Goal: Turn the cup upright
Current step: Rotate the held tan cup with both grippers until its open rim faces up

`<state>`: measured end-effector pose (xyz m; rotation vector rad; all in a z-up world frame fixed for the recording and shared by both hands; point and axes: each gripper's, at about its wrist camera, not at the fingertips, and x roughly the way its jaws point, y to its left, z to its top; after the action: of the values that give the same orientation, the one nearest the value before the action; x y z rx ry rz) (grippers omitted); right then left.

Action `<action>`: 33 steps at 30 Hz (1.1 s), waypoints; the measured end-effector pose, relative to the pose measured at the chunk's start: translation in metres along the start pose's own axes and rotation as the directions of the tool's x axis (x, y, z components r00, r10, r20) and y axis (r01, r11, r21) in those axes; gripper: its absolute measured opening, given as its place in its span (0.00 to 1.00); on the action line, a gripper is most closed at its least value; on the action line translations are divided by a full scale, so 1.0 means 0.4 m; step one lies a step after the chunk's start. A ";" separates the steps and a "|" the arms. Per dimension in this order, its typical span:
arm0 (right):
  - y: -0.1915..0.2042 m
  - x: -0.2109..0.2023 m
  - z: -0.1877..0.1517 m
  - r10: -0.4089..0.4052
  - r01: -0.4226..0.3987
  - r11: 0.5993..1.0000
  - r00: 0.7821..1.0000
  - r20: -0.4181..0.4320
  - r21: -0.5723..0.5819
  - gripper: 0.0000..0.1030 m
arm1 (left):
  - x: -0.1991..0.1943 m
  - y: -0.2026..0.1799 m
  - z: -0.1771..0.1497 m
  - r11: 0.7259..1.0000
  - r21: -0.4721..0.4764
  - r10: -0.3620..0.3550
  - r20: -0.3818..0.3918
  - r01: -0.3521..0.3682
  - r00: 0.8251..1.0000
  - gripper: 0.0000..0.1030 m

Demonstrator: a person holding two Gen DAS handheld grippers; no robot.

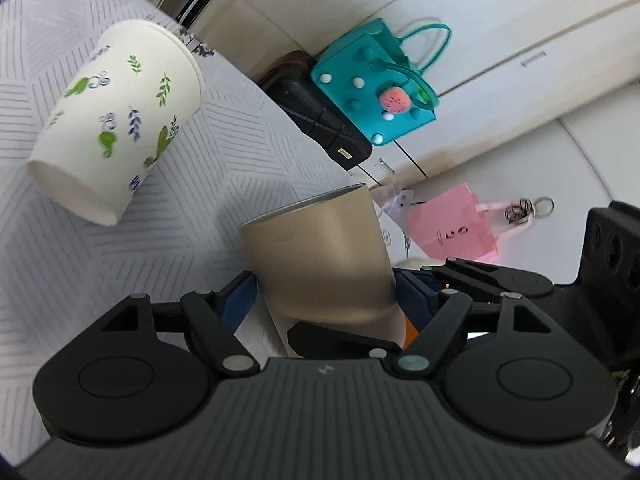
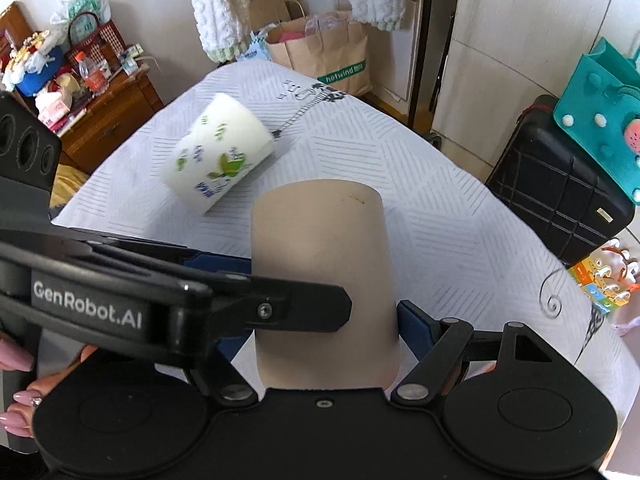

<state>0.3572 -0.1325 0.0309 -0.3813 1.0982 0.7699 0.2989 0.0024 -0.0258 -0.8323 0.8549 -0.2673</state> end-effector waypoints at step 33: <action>0.381 -0.030 -0.412 -0.169 0.178 0.982 0.693 0.701 0.061 0.79 | -0.327 -0.006 -0.322 0.733 0.662 -0.054 0.285 -0.156 0.957 0.73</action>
<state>0.1372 -0.1356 -0.0151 -0.1613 0.3169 0.6628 0.1173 -0.0007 0.0013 -0.1384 0.4386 -0.3703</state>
